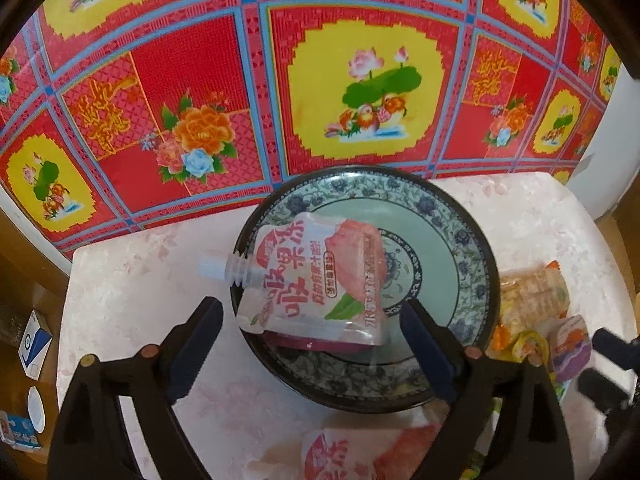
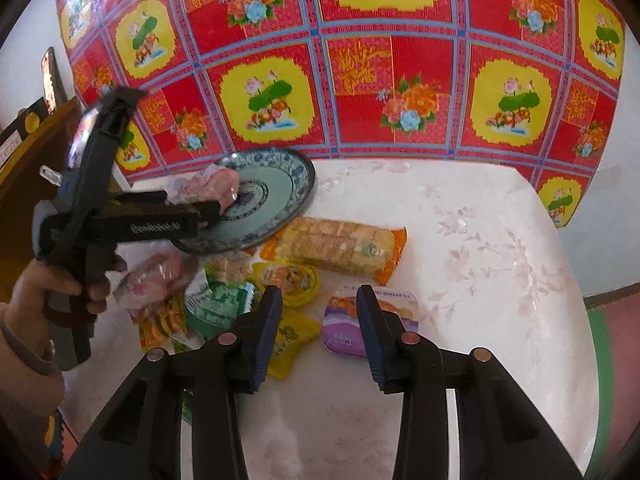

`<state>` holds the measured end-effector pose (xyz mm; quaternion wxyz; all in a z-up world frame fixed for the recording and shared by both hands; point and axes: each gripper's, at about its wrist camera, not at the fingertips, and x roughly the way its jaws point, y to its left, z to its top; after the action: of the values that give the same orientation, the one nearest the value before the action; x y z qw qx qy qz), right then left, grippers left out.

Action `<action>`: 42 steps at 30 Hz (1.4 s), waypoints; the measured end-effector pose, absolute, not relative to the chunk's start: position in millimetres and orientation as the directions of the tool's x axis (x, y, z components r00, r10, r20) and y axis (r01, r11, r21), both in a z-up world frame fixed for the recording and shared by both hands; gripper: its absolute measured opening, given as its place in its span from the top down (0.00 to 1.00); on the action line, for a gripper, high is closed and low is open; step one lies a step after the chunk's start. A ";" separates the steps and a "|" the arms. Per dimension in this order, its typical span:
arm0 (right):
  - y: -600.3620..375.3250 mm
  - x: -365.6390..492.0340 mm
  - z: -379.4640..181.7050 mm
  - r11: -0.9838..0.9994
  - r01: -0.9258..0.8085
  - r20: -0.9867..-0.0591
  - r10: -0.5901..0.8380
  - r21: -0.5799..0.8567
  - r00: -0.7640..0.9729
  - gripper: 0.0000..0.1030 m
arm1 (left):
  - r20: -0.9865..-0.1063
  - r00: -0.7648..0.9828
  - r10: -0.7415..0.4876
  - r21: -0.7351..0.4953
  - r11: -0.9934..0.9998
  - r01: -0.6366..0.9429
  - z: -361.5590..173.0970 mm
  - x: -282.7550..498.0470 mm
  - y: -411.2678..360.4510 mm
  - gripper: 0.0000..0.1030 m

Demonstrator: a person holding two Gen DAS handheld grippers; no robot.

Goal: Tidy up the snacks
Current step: 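Carry the pink pouch over the patterned plate and release it with the left gripper, then carry the purple tin to the plate and release it with the right gripper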

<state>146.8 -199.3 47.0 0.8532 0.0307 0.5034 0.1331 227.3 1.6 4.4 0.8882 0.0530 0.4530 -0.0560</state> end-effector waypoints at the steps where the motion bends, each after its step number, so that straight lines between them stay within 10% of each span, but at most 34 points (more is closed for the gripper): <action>1: -199.7 146.7 46.0 0.963 -0.193 -0.857 0.258 0.189 0.446 0.58 | -0.806 0.589 -0.054 0.043 0.988 0.150 8.0 225.5 2.0 0.09; 18: -212.4 150.3 17.9 0.989 -0.105 -0.885 0.145 0.109 0.442 0.29 | -0.782 0.617 -0.091 -0.025 0.993 0.116 37.0 173.4 13.0 0.09; 42: -197.0 186.3 45.2 0.969 -0.180 -0.826 0.240 0.170 0.511 0.35 | -0.824 0.538 -0.175 -0.125 0.984 0.128 15.9 128.4 19.3 0.09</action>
<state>186.3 -197.0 45.2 0.8685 0.0311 0.4797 0.1207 128.4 19.3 15.9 0.8767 -0.0248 0.4726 -0.0862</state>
